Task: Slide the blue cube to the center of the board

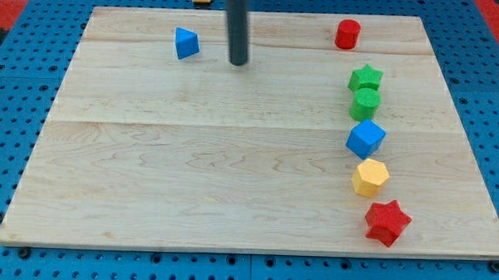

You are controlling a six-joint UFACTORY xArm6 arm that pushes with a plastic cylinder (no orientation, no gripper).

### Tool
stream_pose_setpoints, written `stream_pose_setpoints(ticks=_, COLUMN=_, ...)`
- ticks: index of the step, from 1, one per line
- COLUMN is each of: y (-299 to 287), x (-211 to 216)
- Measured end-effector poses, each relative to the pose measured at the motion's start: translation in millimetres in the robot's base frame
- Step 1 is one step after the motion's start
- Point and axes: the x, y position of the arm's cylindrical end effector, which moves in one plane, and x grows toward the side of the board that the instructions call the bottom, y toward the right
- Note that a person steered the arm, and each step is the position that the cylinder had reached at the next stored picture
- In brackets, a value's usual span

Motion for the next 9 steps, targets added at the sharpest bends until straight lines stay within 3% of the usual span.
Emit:
stream_pose_setpoints(ticks=1, y=18.5, x=-2.4)
stream_pose_setpoints(ticks=2, y=35.0, x=-32.9)
stream_pose_setpoints(ticks=3, y=93.1, x=-45.0)
stream_pose_setpoints(ticks=4, y=173.1, x=-25.5)
stream_pose_setpoints(ticks=6, y=262.3, x=71.9)
stream_pose_setpoints(ticks=7, y=258.3, x=121.9)
stream_pose_setpoints(ticks=9, y=119.3, x=148.4)
